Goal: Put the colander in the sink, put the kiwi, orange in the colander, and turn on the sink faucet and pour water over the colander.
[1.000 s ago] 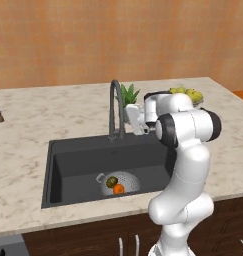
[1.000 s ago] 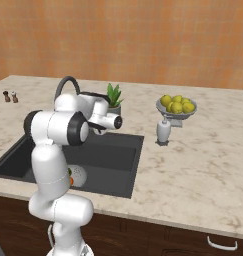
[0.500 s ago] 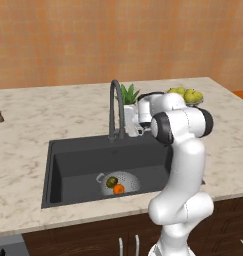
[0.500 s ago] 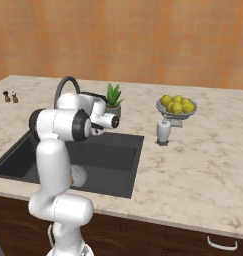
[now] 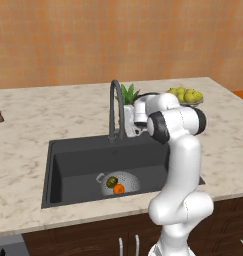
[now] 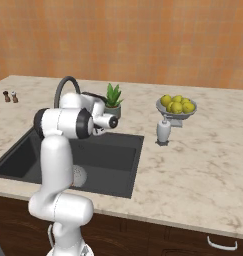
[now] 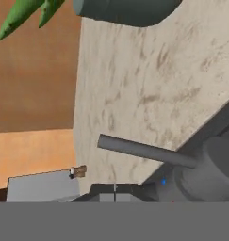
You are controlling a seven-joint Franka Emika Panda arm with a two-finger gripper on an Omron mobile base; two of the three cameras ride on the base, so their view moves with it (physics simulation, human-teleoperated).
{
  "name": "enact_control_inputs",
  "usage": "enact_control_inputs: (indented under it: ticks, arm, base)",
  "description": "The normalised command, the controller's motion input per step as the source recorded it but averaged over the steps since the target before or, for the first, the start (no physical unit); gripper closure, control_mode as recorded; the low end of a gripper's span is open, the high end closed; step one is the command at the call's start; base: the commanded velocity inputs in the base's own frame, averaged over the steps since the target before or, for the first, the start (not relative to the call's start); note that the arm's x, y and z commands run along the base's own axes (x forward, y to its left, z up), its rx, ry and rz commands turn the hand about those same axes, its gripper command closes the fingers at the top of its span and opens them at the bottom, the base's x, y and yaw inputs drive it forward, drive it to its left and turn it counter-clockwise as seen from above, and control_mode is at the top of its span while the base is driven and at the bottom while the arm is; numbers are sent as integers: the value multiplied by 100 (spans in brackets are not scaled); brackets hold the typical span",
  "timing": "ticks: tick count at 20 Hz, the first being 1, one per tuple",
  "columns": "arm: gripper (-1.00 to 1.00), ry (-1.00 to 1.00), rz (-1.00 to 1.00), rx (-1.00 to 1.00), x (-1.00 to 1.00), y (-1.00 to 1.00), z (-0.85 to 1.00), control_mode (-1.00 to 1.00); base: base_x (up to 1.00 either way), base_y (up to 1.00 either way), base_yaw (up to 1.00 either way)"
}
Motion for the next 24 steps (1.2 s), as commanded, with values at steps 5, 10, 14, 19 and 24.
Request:
enact_control_inputs:
  ticks: [5,10,14,19,24]
  arm:
    - [100,5,-19,0,2,0,-26,-100]
    - [100,8,-22,3,22,0,-16,-100]
    - [100,9,-16,6,45,0,-8,-100]
    - [100,9,-13,5,50,0,-6,-100]
    - [100,8,-13,10,29,-3,-6,-100]
  base:
    - [0,0,0]
    - [0,0,0]
    - [0,0,0]
    - [0,0,0]
    - [0,0,0]
